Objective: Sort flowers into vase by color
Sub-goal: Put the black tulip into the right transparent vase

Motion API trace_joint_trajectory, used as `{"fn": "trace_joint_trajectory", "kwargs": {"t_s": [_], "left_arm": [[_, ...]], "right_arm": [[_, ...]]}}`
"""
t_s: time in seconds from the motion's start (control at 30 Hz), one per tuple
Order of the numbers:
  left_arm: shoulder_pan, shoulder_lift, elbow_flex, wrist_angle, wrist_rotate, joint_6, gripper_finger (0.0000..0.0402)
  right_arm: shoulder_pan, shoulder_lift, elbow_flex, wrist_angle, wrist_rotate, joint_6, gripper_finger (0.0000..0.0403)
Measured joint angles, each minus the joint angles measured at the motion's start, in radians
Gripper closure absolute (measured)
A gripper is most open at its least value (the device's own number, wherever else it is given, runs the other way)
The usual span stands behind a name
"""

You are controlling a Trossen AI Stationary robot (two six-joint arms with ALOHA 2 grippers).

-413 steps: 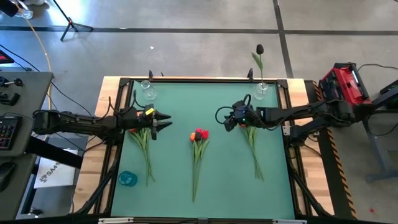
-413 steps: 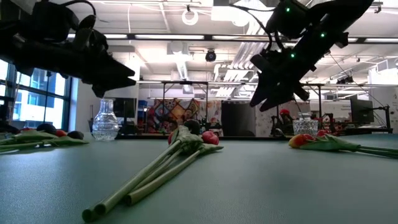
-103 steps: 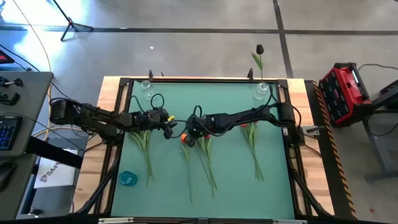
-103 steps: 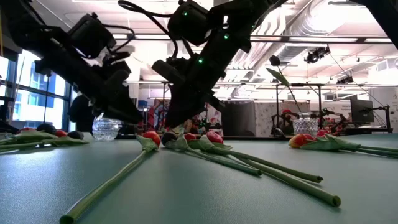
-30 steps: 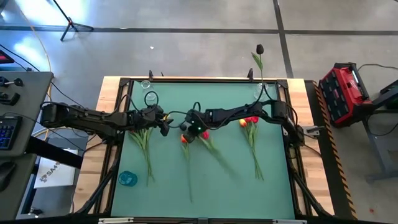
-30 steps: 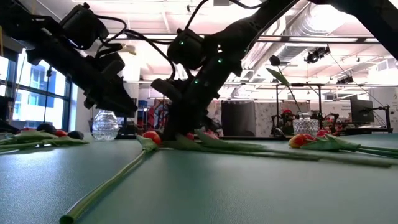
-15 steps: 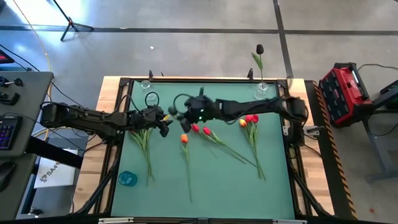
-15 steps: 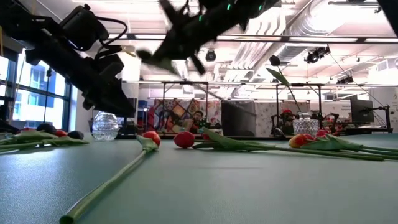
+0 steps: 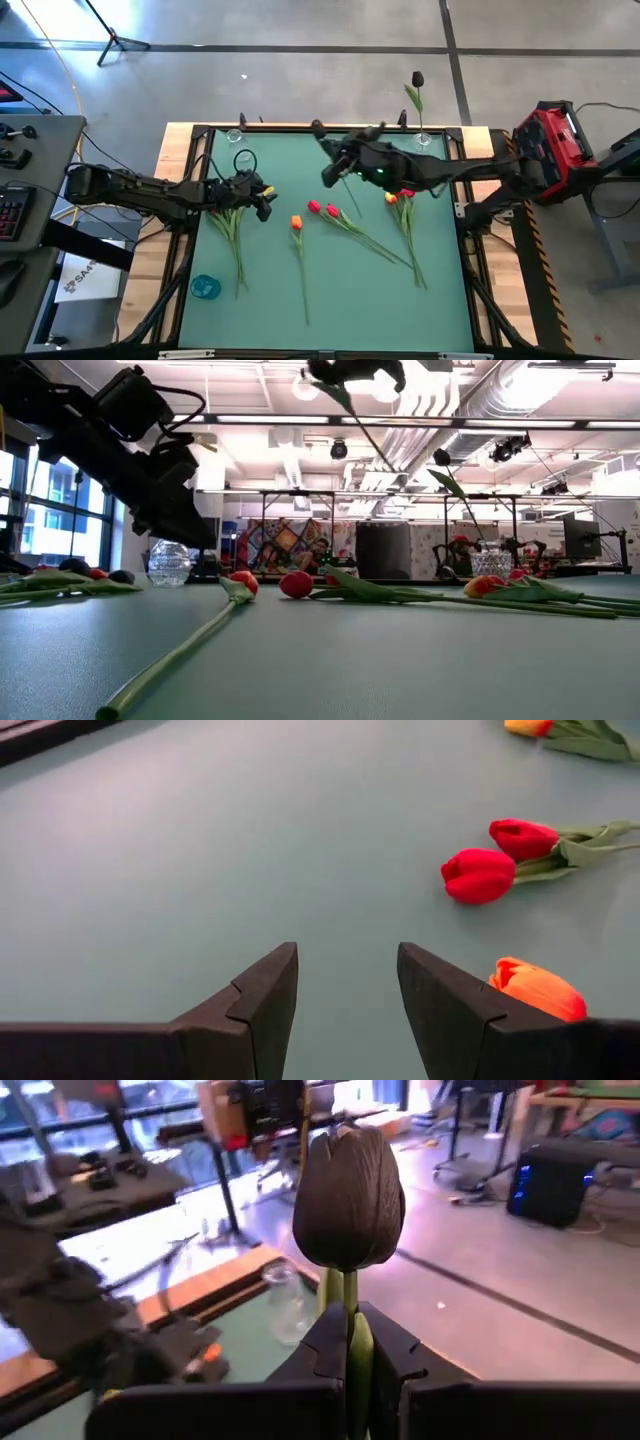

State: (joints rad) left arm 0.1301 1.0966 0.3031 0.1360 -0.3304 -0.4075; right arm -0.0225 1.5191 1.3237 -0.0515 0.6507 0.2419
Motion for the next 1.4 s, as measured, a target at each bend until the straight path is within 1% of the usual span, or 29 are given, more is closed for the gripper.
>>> {"fn": "trace_joint_trajectory", "kwargs": {"t_s": [0.13,0.3,0.37,0.43,0.5,0.6,0.8,0.9,0.97,1.03,1.17,1.27,1.4], "left_arm": [[-0.034,0.0,0.0,0.035,-0.037,0.021,0.0238],[-0.058,0.0,0.0,0.076,-0.04,0.036,0.0238],[-0.059,0.0,0.0,0.084,-0.04,0.035,0.0238],[-0.059,0.0,0.0,0.09,-0.041,0.036,0.0238],[-0.059,0.0,0.0,0.096,-0.041,0.036,0.0238],[-0.059,0.0,0.0,0.1,-0.046,0.066,0.0238],[-0.059,0.0,0.0,0.101,-0.047,0.088,0.0238],[-0.059,0.0,0.0,0.098,-0.047,0.088,0.0238],[-0.059,0.003,0.0,0.101,-0.05,0.088,0.0238],[-0.059,0.003,0.0,0.101,-0.06,0.088,0.0238],[-0.059,0.003,0.0,0.102,-0.076,0.075,0.0238],[-0.059,0.003,0.0,0.101,-0.075,0.07,0.0238],[-0.059,0.003,0.0,0.1,-0.075,0.07,0.0238]], "right_arm": [[-0.007,-0.109,-0.248,0.266,0.012,-0.047,0.0403],[0.0,-0.244,-0.541,0.717,-0.021,-0.219,0.0403],[-0.001,-0.3,-0.635,0.842,-0.024,-0.296,0.0403],[-0.001,-0.357,-0.708,0.926,-0.02,-0.362,0.0403],[-0.003,-0.413,-0.763,0.96,0.008,-0.427,0.0403],[-0.004,-0.488,-0.807,0.96,0.089,-0.509,0.0403],[0.006,-0.602,-0.815,0.953,0.233,-0.737,0.0403],[-0.008,-0.643,-0.815,0.956,0.29,-0.835,0.0403],[-0.031,-0.654,-0.815,0.957,0.307,-0.878,0.0403],[-0.071,-0.657,-0.815,0.955,0.295,-0.903,0.0403],[-0.186,-0.656,-0.815,0.976,0.227,-0.909,0.0403],[-0.285,-0.655,-0.815,0.996,0.16,-0.891,0.0403],[-0.417,-0.653,-0.815,0.999,0.066,-0.818,0.0403]]}}
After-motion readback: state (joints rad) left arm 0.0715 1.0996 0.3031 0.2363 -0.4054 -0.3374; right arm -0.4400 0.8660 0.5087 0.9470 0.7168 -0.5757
